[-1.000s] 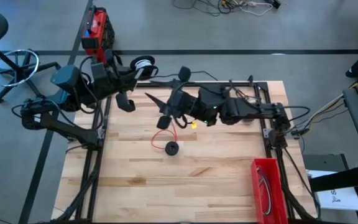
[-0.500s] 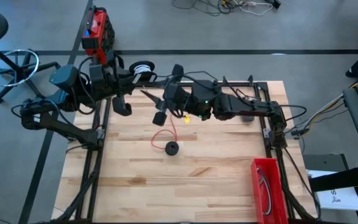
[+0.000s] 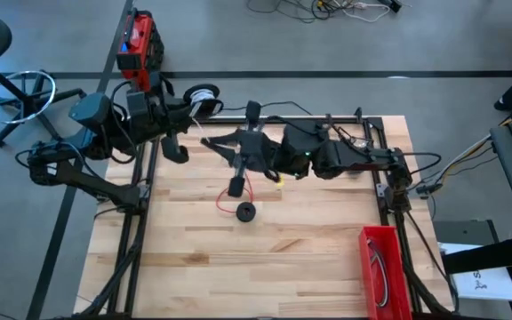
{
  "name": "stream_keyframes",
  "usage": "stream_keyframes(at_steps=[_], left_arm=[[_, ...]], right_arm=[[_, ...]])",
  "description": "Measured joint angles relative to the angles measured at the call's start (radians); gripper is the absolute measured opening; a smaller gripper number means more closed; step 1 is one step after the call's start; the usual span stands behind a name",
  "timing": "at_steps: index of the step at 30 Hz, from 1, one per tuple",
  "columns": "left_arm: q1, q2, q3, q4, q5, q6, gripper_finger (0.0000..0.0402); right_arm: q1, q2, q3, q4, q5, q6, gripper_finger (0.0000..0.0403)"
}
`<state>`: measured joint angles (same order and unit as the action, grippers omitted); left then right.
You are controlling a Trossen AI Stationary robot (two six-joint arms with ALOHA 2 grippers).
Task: Coil cords
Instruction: Uncoil the white wire from the spool
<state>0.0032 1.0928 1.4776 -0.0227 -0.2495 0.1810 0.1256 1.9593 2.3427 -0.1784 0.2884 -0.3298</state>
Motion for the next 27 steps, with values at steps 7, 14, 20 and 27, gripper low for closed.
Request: stream_keyframes(at_steps=[7, 14, 20, 27], left_arm=[[0.001, 0.045, -0.001, -0.004, -0.066, 0.108, 0.0], [0.0, 0.035, -0.001, -0.005, -0.066, 0.11, 0.0], [0.0, -0.009, -0.001, -0.003, -0.061, 0.083, 0.0], [0.0, -0.026, -0.001, 0.004, 0.035, -0.046, 0.0]], right_arm=[[0.019, -0.015, 0.014, 0.002, -0.042, -0.018, 0.0003], [0.04, -0.1, 0.014, -0.013, 0.044, -0.073, 0.0004], [0.042, -0.132, 0.015, -0.105, 0.105, -0.045, 0.0015], [0.043, -0.118, 0.014, -0.167, 0.106, -0.045, 0.0079]])
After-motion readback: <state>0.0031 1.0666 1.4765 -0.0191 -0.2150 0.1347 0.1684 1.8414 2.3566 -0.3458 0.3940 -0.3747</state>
